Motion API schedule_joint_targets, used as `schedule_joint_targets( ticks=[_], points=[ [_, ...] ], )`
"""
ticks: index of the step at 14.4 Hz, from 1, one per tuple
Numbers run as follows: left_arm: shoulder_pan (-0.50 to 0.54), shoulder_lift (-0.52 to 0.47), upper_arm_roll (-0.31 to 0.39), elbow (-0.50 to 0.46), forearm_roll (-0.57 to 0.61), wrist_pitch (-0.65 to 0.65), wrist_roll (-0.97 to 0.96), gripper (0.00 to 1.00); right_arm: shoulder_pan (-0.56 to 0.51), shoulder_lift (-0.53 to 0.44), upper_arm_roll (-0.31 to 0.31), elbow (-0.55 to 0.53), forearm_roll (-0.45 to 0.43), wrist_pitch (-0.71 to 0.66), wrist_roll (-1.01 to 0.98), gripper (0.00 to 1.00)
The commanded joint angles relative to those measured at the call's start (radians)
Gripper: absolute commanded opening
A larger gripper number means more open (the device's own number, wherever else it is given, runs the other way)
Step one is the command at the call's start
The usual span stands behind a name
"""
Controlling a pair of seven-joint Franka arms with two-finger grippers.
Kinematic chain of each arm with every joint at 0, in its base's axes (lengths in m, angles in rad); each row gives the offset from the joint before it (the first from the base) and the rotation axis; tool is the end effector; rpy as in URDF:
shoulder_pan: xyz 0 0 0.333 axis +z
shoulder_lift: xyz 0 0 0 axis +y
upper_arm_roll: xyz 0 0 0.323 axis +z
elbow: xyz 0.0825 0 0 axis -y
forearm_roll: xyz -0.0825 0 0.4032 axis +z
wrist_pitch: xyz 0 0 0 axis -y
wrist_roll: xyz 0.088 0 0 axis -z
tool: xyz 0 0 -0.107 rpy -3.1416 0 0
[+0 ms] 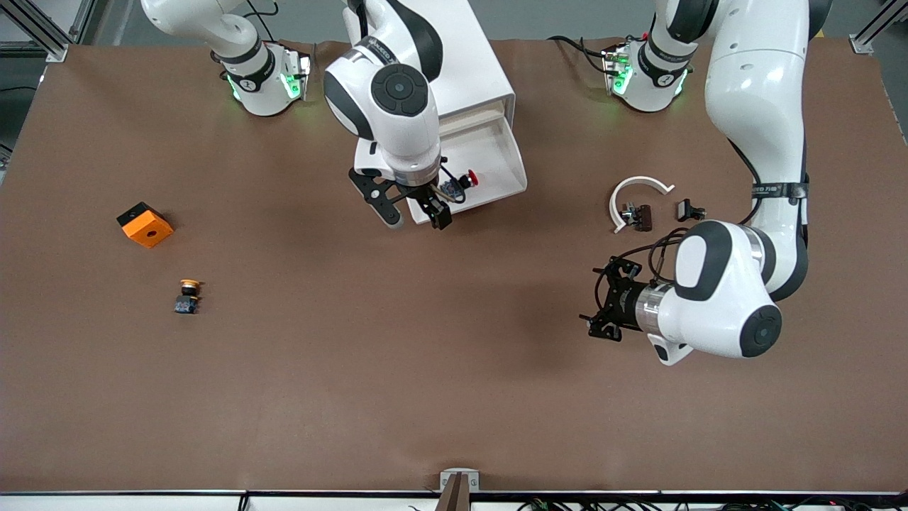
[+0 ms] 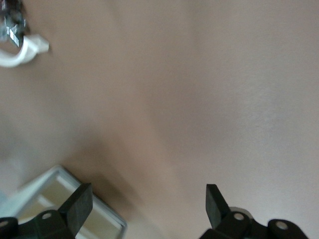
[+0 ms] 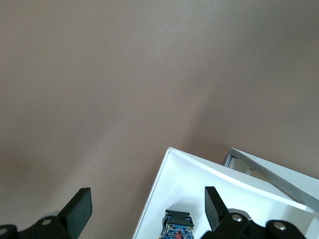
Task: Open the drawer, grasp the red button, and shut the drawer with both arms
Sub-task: 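Lower the right gripper onto the red button while the left gripper withdraws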
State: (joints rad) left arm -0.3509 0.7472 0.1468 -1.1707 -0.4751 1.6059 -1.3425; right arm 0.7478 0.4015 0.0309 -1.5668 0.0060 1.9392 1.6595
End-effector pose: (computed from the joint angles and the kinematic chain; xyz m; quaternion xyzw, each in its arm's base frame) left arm 0.7087 -0.2250 0.3355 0.8009 0.5511 -0.2329 0.0245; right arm 0.4932 0.4836 0.4087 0.9035 -0.4283 -0.0133 0.0105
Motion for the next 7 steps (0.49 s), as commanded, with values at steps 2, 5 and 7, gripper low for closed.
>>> schedule_joint_targets(
  ticks=[2, 5, 7],
  points=[
    [-0.051, -0.068, 0.011, -0.026, 0.165, 0.011, 0.308, 1.0, 0.051, 0.039, -0.011, 0.01, 0.014, 0.012, 0.017, 1.0],
    [-0.08, -0.118, -0.003, -0.061, 0.233, 0.011, 0.468, 1.0, 0.087, 0.057, -0.009, 0.008, 0.014, 0.01, 0.016, 1.0],
    [-0.088, -0.176, -0.006, -0.127, 0.259, 0.029, 0.523, 1.0, 0.11, 0.062, -0.011, 0.001, 0.014, 0.003, 0.016, 1.0]
  ],
)
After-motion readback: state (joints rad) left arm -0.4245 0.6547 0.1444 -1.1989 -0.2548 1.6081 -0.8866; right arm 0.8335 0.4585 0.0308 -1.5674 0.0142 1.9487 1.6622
